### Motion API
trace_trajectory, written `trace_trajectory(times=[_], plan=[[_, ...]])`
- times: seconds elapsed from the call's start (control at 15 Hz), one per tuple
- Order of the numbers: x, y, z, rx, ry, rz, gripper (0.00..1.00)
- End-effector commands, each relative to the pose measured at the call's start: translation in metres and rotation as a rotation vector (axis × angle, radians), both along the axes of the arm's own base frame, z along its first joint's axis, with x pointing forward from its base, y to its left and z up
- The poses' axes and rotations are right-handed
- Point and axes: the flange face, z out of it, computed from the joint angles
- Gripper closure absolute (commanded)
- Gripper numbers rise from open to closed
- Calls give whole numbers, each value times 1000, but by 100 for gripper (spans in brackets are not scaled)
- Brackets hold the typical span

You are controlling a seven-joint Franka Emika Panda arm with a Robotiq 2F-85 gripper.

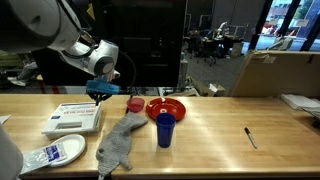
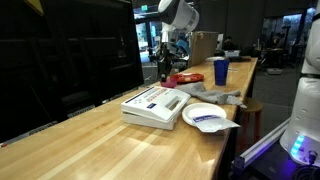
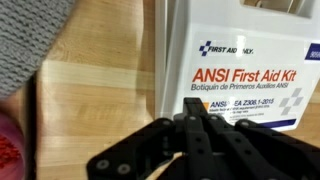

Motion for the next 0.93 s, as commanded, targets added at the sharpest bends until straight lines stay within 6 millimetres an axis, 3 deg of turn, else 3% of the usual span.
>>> trace_trajectory(times=[0.0,0.33,0.6,0.8,0.87], plan=[[-26,0,21,-7,16,193,100],[-57,-6,36,-18,105,430,100],[-74,-4,55,-8,39,524,100],[-94,-2,51,62,65,700,100],[-102,-3,45,52,83,760,74]])
